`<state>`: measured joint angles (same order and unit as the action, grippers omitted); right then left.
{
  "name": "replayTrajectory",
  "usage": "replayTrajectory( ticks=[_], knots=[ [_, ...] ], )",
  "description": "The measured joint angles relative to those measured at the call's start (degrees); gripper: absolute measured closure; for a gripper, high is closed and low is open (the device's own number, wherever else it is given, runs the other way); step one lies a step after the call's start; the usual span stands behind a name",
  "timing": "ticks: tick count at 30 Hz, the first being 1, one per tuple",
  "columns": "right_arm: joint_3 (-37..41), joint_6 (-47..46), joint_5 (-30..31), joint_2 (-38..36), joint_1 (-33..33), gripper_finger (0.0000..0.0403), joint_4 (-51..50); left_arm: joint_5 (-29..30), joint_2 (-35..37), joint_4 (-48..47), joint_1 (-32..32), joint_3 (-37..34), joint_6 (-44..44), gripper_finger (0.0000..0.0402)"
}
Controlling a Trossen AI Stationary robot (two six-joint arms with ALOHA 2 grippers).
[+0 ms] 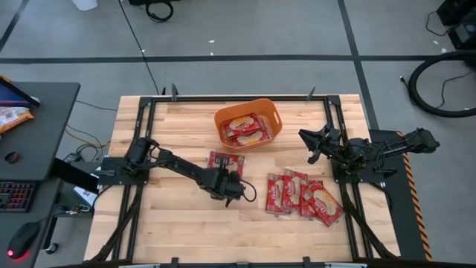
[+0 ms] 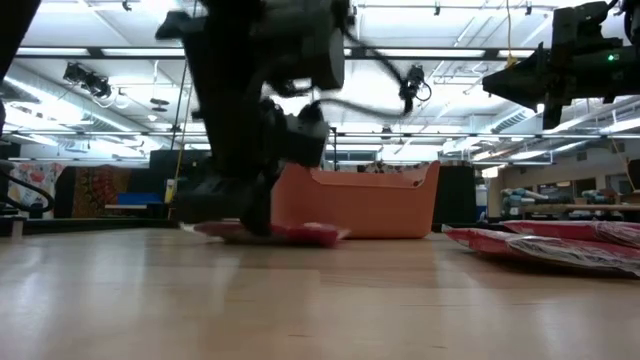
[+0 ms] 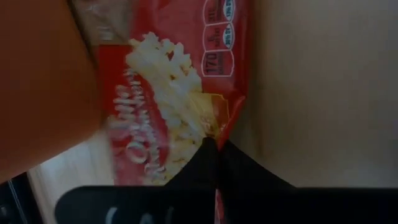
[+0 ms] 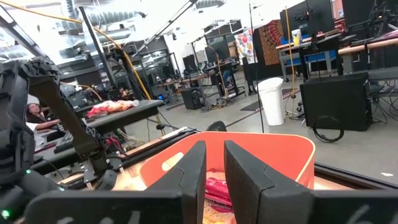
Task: Sort popcorn bags into baskets
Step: Put the red popcorn bag into the orange bin
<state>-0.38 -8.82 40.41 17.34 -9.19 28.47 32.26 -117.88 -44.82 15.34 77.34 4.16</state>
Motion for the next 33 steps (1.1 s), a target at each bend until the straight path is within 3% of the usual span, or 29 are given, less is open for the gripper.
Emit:
replayTrajectory(
  ticks=[13, 23, 33],
  knots=[
    [0.0, 0.0, 0.02, 0.0, 0.02, 0.0341, 0.08, -2.78, 8.54, 0.72, -2.0, 10.61, -3.33, 0.0398],
    [0.0, 0.0, 0.02, 0.04, 0.0, 0.0341, 0.09, -1.07, 9.52, 1.15, -8.62, 19.9, -6.69, 0.0398],
    [0.0, 0.0, 0.02, 0.04, 0.01, 0.0341, 0.15, -2.51, 9.05, 1.79, -17.82, 20.67, -9.77, 0.0399]
  ],
)
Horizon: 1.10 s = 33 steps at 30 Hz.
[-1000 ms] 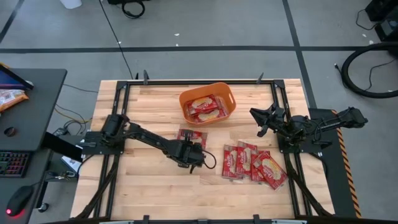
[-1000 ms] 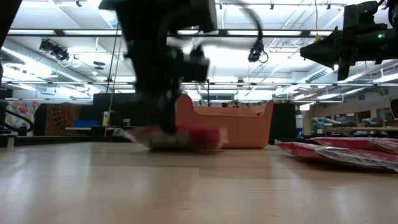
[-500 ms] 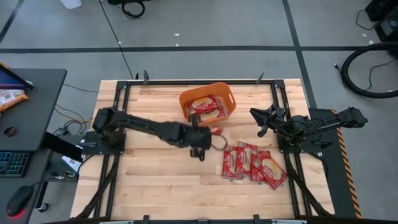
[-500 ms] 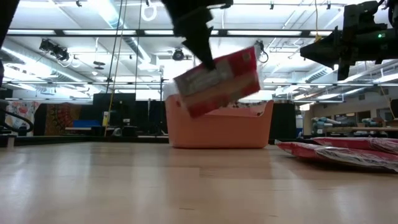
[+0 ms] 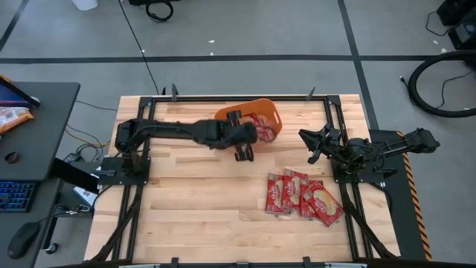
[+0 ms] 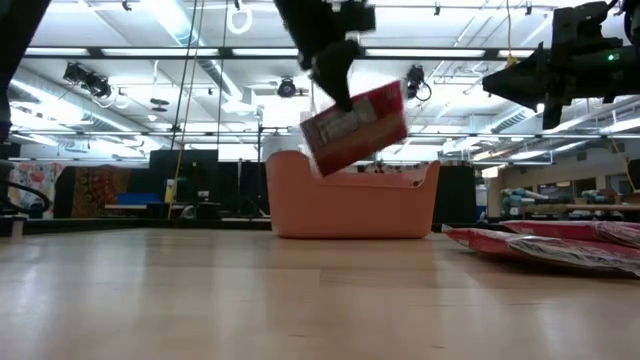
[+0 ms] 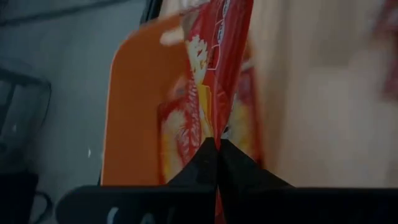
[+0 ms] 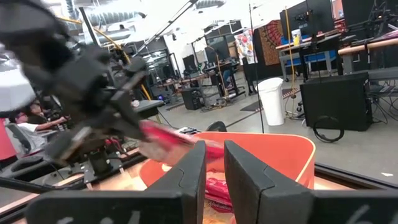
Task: Sort popcorn bags into baskets
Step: Put the red popcorn bag into the orange bin
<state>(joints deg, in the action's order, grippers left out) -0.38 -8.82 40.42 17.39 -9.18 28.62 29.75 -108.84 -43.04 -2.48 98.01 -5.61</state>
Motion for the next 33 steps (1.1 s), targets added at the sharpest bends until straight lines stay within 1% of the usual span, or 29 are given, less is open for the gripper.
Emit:
replayTrajectory(
  ticks=[2, 8, 14, 17, 20, 23, 25, 26, 30, 31, 33],
  knots=[
    [0.0, 0.0, -0.01, 0.0, 0.0, 0.0341, 0.03, -0.92, -0.76, 0.23, -2.18, -0.01, 0.0, 0.0399],
    [0.0, 0.0, 0.0, 0.0, 0.01, 0.0341, 0.02, -7.42, -3.54, -2.54, -7.89, 0.01, 1.7, 0.0398],
    [0.0, 0.0, -0.02, 0.07, -0.01, 0.0341, -0.02, -7.31, -6.4, -1.98, -10.41, -0.03, 1.77, 0.0391],
    [0.0, 0.0, -0.02, 0.07, 0.0, 0.0341, -0.04, -6.48, -6.69, -2.33, -10.62, -0.05, 1.41, 0.0374],
    [0.0, 0.0, -0.02, 0.07, -0.01, 0.0341, -0.04, -5.51, -6.62, -1.35, -10.09, -0.01, 0.16, 0.0346],
    [0.0, 0.0, -0.02, 0.07, 0.01, 0.0341, 0.0, -6.67, -6.62, -1.12, -9.07, -0.01, -2.04, 0.0317],
    [0.0, 0.0, -0.02, 0.07, -0.01, 0.0341, 0.0, -9.88, -6.62, -0.83, -8.02, -0.01, -5.73, 0.0302],
    [0.01, 0.0, -0.02, 0.07, -0.01, 0.0341, 0.0, -13.02, -6.62, -0.81, -7.38, -0.01, -8.12, 0.0296],
    [0.0, 0.0, -0.02, 0.07, 0.0, 0.0341, 0.0, -29.42, -6.68, 1.51, -4.08, -0.01, -16.17, 0.0289],
    [0.02, 0.0, -0.02, 0.07, -0.01, 0.0341, 0.0, -32.17, -7.01, 2.83, -3.09, -0.01, -17.37, 0.0289],
    [0.01, 0.0, -0.02, 0.07, -0.01, 0.0341, 0.0, -34.37, -7.56, 5.13, -1.22, -0.02, -19.14, 0.0288]
  ],
)
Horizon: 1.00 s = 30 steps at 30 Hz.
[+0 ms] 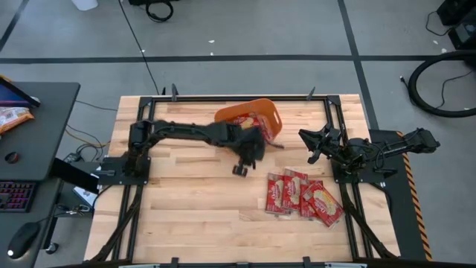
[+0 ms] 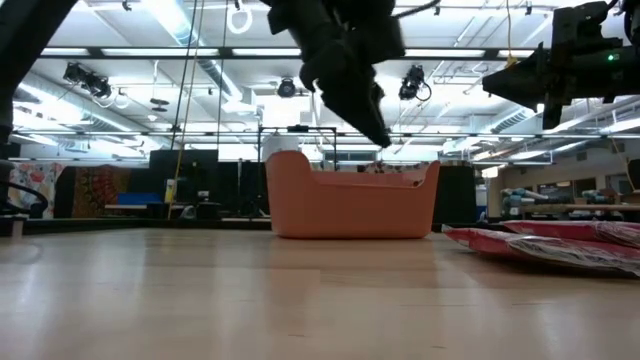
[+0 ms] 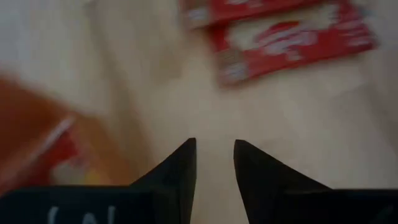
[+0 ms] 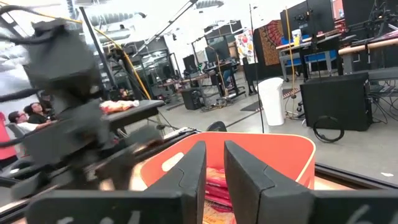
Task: Sort popcorn bags into baskets
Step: Put the red popcorn bag into the orange bin
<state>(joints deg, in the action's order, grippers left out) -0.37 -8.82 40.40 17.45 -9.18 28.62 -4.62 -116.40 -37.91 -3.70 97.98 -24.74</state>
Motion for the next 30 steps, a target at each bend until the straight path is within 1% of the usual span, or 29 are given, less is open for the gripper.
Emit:
replayTrajectory(
  ticks=[3, 4, 6, 9, 12, 15, 16, 17, 22, 24, 26, 28, 30],
  knots=[
    [-0.01, 0.0, 0.0, 0.02, -0.01, 0.0341, 0.0, 0.43, -1.91, 4.43, 2.64, 0.05, -2.62, 0.0288],
    [-0.01, 0.0, -0.02, 0.04, -0.01, 0.0341, 0.02, 0.92, -2.6, 4.15, 3.5, -0.05, -2.98, 0.0288],
    [0.0, 0.0, 0.04, 0.11, 0.01, 0.0341, -0.2, 3.76, -4.5, 8.12, 5.34, 0.01, -2.98, 0.0288],
    [-0.01, 0.0, 0.04, 0.33, 0.01, 0.0341, -0.16, 8.8, -7.19, 10.13, 8.08, -0.01, -4.99, 0.0286],
    [-0.01, 0.0, 0.02, 0.44, 0.01, 0.0341, 0.04, 11.04, -9.52, 12.72, 10.26, -0.05, -8.63, 0.028],
    [-0.01, 0.0, 0.02, 0.44, 0.0, 0.0341, -0.02, 11.55, -11.31, 16.51, 11.76, 0.02, -12.02, 0.027],
    [-0.01, 0.0, 0.02, 0.44, 0.0, 0.0341, -0.03, 11.88, -11.83, 16.59, 12.16, -0.05, -13.92, 0.0266],
    [-0.01, 0.0, 0.04, 0.43, 0.01, 0.0341, -0.06, 12.4, -12.4, 18.79, 12.51, -0.04, -16.36, 0.0262],
    [0.01, 0.0, 0.02, 0.47, -0.01, 0.0341, 0.41, 13.15, -14.99, 20.91, 13.92, -0.03, -33.28, 0.0245],
    [-0.01, 0.0, 0.04, 0.59, 0.0, 0.0341, 0.49, 13.2, -15.54, 20.04, 14.27, -0.05, -38.43, 0.0241],
    [-0.01, 0.0, 0.0, 0.59, -0.01, 0.0341, 0.42, 13.12, -16.51, 22.75, 14.34, 0.06, -40.87, 0.0239],
    [-0.01, 0.0, 0.0, 0.68, 0.01, 0.0341, 0.46, 12.96, -16.6, 22.81, 14.31, -0.05, -41.71, 0.0239],
    [-0.01, 0.0, 0.0, 0.57, -0.01, 0.0341, 0.51, 11.32, -17.3, 24.41, 14.27, 0.16, -41.99, 0.0239]
  ],
)
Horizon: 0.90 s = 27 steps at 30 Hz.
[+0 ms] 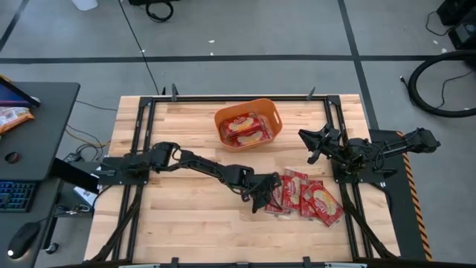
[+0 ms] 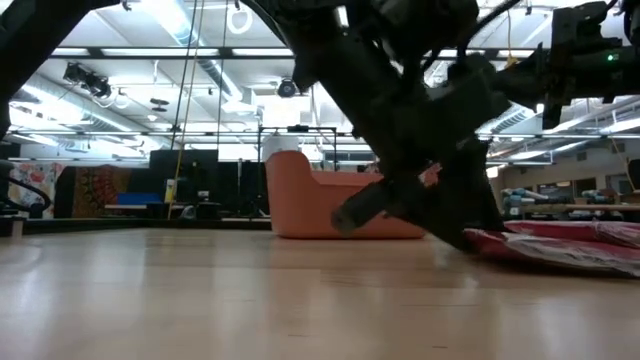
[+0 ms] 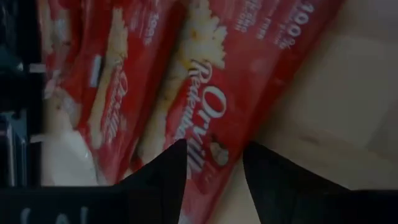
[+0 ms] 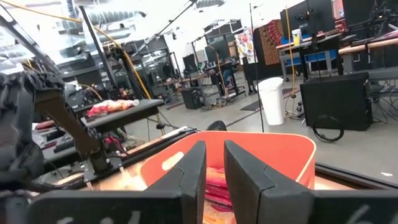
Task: Sort popcorn bags into baskets
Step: Put the red popcorn bag into the orange bin
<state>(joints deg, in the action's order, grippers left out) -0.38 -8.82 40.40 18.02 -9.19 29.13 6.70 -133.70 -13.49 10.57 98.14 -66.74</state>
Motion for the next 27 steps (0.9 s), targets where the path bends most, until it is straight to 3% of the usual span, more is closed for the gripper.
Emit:
replayTrajectory(
  ticks=[5, 12, 22, 27],
  knots=[
    [0.0, 0.0, 0.02, -0.02, 0.02, 0.0341, 0.13, -0.01, -0.95, 0.12, 0.02, 0.07, -0.2, 0.0261],
    [0.0, 0.0, 0.02, -0.02, 0.0, 0.0341, 0.13, 2.54, -0.04, -2.48, 0.74, -0.07, 9.38, 0.0383],
    [0.0, 0.0, 0.02, -0.02, 0.01, 0.0341, 0.19, 8.05, 11.81, -17.78, 0.35, -0.3, 27.96, 0.0387],
    [0.0, 0.0, 0.02, -0.02, 0.01, 0.0341, 0.65, 15.19, 18.16, -24.46, -0.78, -0.27, 39.98, 0.0387]
  ],
)
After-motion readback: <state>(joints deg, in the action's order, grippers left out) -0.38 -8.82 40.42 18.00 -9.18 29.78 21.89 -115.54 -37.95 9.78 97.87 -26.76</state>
